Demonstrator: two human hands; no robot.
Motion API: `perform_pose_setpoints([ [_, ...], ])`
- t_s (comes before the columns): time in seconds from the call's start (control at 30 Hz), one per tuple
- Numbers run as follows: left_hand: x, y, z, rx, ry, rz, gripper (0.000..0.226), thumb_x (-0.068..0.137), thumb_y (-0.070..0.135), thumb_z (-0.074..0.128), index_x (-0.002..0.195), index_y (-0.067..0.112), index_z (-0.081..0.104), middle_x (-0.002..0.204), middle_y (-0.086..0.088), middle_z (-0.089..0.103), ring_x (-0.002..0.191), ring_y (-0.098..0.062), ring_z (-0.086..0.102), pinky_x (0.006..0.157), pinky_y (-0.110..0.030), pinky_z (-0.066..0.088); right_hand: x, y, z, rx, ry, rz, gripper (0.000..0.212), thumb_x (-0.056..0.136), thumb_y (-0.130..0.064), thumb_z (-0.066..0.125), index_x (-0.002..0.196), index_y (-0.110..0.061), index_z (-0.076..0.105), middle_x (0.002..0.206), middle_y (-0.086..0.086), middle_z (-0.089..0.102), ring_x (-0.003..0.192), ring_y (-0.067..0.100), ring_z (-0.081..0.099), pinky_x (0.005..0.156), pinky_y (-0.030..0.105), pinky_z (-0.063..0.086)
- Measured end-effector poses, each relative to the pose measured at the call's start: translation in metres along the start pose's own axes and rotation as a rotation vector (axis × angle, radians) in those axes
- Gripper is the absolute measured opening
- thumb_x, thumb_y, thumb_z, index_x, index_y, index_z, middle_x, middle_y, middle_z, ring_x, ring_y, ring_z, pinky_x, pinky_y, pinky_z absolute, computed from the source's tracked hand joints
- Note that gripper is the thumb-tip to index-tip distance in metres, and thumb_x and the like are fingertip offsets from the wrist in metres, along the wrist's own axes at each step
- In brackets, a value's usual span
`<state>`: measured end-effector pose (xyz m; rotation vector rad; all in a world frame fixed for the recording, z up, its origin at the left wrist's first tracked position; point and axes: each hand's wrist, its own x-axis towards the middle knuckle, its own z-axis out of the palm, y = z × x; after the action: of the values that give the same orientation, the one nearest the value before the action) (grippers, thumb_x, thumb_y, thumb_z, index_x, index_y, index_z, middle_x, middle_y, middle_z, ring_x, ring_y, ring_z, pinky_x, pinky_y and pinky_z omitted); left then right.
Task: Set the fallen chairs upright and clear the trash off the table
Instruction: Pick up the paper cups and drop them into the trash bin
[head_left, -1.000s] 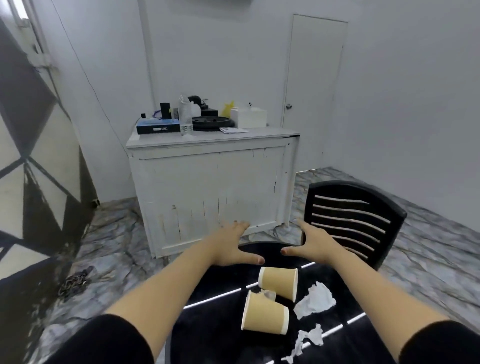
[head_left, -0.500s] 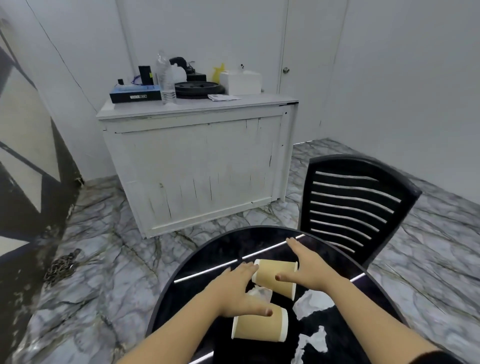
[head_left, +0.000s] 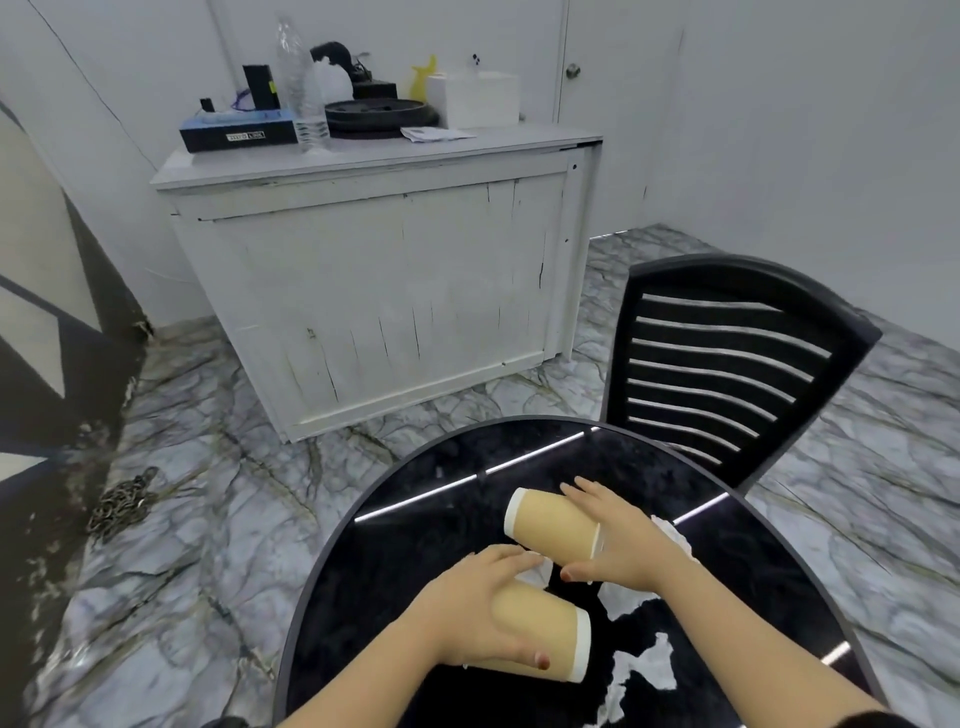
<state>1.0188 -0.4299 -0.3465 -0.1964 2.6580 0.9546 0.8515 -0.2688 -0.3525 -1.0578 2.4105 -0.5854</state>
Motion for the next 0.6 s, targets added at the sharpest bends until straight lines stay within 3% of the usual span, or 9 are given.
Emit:
perform_pose_setpoints([
  [0.1,0.002,-0.004,0.004,-0.063,0.019,-0.008,0.081,0.052,0.068,0.071,0.125,0.054,0.039,0.131,0.033,0.032,0.121,0.002,0.039,0.102,-0.033,0.040,0.000,0.002,0.005,0.008,0.044,-0.019,0.098,0.062,-0.051,0.073,0.143,-0.038,0.019,0.152,-0.012,0.021,0.137,0.011,0.021,0.112,0.035,0.025],
  [0.23,0.005,-0.008,0.007,-0.055,0.037,-0.010,0.071,0.052,0.067,0.070,0.118,0.050,0.049,0.112,0.026,0.041,0.106,0.000,0.045,0.094,-0.030,0.045,-0.001,0.001,0.008,0.031,0.073,-0.024,0.093,0.063,-0.046,0.073,0.142,-0.035,0.024,0.143,-0.010,0.035,0.129,0.012,0.031,0.105,0.033,0.032],
  [0.4,0.002,-0.009,0.004,-0.064,0.060,-0.015,0.071,0.053,0.067,0.070,0.118,0.046,0.052,0.111,0.019,0.045,0.105,-0.003,0.046,0.093,-0.030,0.045,-0.006,-0.003,0.005,0.074,0.108,0.004,0.091,0.065,-0.043,0.075,0.141,-0.034,0.027,0.141,-0.008,0.038,0.126,0.014,0.035,0.105,0.035,0.033],
  [0.6,-0.023,-0.017,-0.018,-0.171,0.225,-0.043,0.064,0.052,0.065,0.071,0.112,0.048,0.056,0.103,0.023,0.047,0.101,0.002,0.048,0.089,-0.021,0.042,-0.014,-0.022,-0.010,0.124,0.182,-0.004,0.091,0.063,-0.039,0.078,0.141,-0.030,0.031,0.138,-0.006,0.043,0.124,0.014,0.039,0.105,0.034,0.033],
])
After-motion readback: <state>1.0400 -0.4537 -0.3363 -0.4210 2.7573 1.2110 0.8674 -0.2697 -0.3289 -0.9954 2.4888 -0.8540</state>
